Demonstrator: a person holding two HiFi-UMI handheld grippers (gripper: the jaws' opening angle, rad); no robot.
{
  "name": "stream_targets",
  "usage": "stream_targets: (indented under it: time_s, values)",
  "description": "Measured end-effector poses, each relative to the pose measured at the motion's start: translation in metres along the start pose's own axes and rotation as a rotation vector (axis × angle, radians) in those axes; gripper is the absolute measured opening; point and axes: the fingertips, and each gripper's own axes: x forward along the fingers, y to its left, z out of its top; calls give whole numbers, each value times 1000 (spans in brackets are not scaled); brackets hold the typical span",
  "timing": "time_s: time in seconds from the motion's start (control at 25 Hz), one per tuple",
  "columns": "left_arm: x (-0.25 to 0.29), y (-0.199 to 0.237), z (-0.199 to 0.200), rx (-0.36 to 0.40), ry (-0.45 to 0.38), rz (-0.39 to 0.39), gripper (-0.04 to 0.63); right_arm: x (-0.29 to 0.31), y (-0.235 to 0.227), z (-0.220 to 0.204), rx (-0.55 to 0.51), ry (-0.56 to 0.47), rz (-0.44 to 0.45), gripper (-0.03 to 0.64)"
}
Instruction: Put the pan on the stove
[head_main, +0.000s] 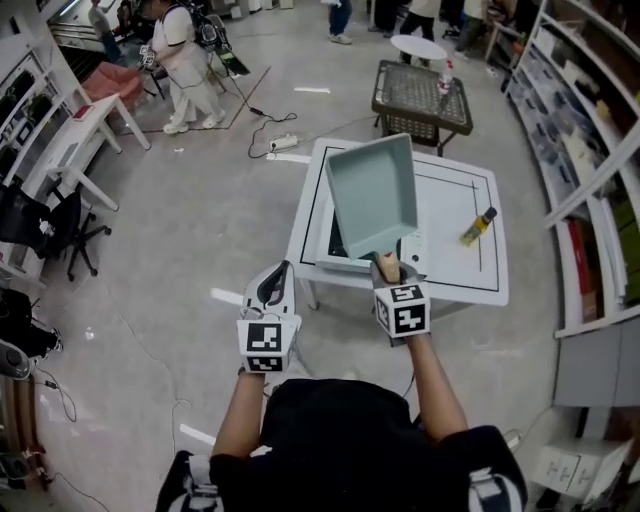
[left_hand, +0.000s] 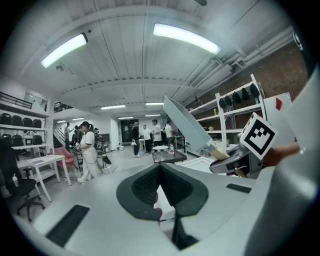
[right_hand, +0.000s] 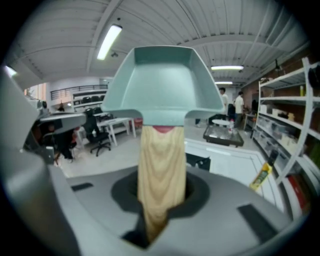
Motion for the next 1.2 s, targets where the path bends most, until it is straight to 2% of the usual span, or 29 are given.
stream_targets:
  time_s: [0.32, 0.72, 0.88, 1.2]
  values:
    - [47, 37, 13, 20, -22, -157, 21, 21, 1, 11, 90, 25, -140, 72]
    - [98, 30, 9, 52, -22, -372, 21, 33, -14, -8, 210, 112, -315, 72]
    - [107, 32, 4, 62, -14, -424, 21, 41, -19, -16, 243, 152, -373, 72]
    - [120, 39, -7, 66, 8, -484, 21, 79, -25, -66, 318, 320, -426, 74]
